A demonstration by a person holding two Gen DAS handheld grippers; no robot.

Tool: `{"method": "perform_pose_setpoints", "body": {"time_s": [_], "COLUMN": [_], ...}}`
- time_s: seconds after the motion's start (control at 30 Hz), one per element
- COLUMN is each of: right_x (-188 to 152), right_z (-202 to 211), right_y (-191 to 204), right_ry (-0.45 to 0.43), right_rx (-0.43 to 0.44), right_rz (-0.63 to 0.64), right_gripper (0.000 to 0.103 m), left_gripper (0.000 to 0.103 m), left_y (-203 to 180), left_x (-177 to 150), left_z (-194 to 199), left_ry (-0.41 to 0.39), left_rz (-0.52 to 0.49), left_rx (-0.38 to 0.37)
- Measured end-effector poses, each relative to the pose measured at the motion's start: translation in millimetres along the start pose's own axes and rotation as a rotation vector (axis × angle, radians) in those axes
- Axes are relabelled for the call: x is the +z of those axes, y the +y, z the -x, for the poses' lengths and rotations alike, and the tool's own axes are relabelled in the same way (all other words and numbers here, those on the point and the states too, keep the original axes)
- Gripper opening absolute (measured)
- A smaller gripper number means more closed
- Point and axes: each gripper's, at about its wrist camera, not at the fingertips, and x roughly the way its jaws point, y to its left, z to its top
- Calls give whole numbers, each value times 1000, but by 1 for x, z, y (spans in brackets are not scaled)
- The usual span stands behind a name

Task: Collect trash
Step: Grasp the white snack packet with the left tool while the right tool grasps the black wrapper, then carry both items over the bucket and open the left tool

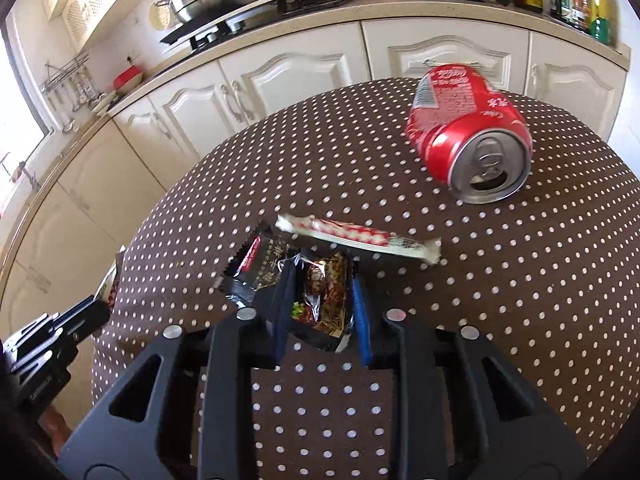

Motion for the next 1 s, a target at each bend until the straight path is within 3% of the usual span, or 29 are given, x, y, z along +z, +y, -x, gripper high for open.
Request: {"method": "perform_pose_setpoints", "body": {"time_s": [0.13, 0.27, 0.5, 0.8, 1.0], "right_x": [-7, -21, -45, -84, -124], "right_z": [14, 32, 54, 29, -4], "right_y": [20, 49, 122, 242, 305], "right_ry": [-47, -93, -134, -74, 0], "right_rx": [-14, -4, 123, 267, 315], "right_rz": [74, 146, 225, 346, 409], "right_gripper": [14, 13, 13, 13, 13], "left_gripper": [16, 16, 16, 16, 16], "left_y": [8, 24, 67, 163, 219], "left_x": [-5, -10, -30, -79, -117], "left_z": [7, 21, 53, 87, 93], "left_ry": [-9, -26, -49, -36, 4], "left_rz": [18, 39, 93, 222, 292], "left_rx": [-7, -3, 25, 137, 211]}}
